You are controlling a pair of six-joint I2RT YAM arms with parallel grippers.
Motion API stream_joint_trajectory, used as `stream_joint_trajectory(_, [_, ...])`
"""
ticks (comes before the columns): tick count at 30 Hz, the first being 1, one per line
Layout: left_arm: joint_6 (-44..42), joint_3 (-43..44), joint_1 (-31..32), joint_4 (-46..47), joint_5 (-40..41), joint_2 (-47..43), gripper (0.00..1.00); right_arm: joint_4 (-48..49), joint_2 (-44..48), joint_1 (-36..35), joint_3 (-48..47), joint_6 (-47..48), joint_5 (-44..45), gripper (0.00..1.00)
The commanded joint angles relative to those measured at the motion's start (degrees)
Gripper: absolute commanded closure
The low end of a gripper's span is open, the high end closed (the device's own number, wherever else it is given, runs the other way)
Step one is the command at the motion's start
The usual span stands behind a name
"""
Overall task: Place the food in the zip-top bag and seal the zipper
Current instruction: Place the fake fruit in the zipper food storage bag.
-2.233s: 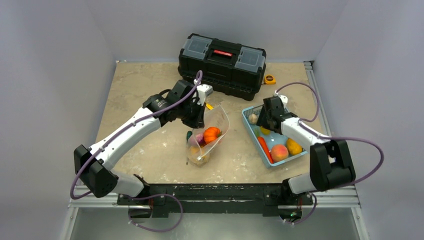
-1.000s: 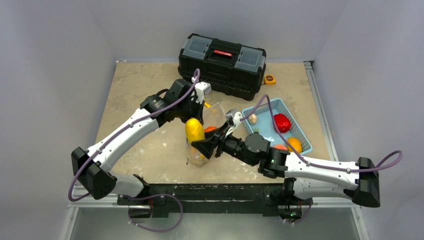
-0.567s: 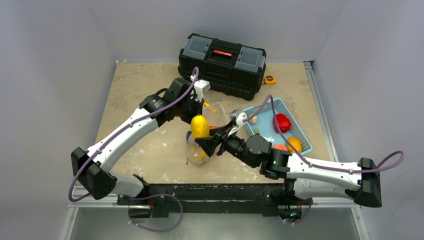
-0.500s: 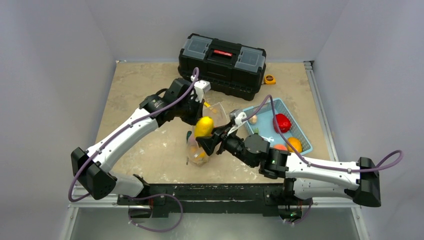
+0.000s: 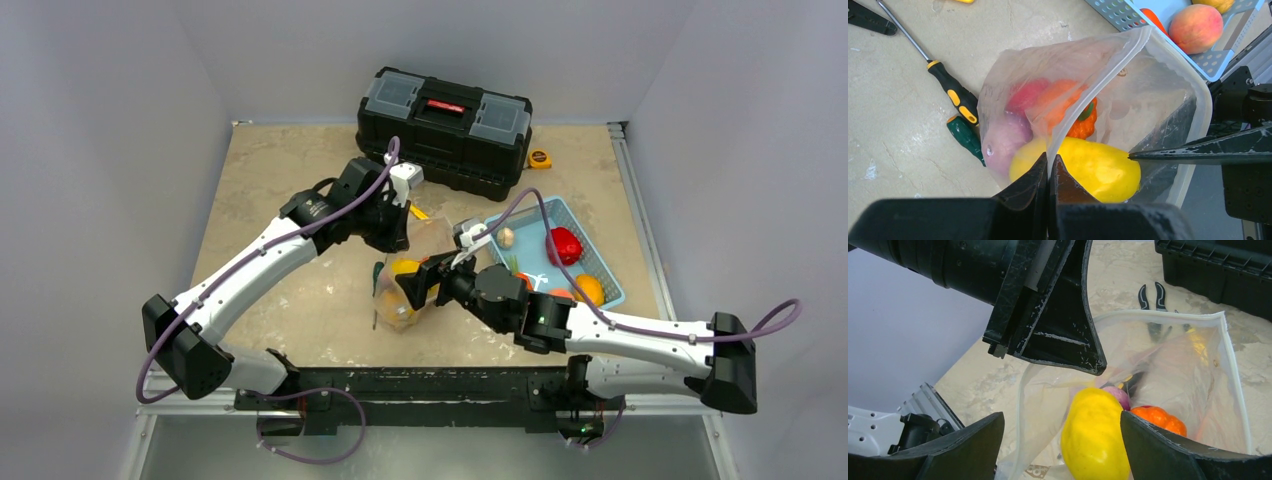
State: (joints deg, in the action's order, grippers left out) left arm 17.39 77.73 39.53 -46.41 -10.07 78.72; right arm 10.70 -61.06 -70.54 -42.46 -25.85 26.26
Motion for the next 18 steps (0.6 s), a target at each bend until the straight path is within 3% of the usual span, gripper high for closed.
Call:
stream_joint_trajectory(1, [-0.03,0.76,0.20,0.58,-0.64,-1.69,1.00,-3.74,2.37,0.01,-4.71,-1.14,-1.03,0.13])
stream_joint_trajectory(6, [-0.27,-0.25,-0.28,1.98,1.01,-4.42,1.00,-17.94,1.86,0.01,-11.08,-4.56,1.11,0.15])
stream_joint_trajectory(12, [0.61,-1.30,-2.33,3.48,0.35,-5.70,1.00,-32.18,8.44,0.05,-13.55,-16.49,6.88,0.24])
stream_joint_trajectory(15, [0.87,-0.78,-2.46,2.91,-0.83,-4.69,1.00,-42.33,9.66,0.05,-14.99,-25.16,11.27,0.21])
stream_joint_trajectory(18, [0.98,-0.74,-2.52,2.92,-1.38,-4.51,1.00,-45.36,9.28,0.26,-14.20,-27.91,12.23,0.18])
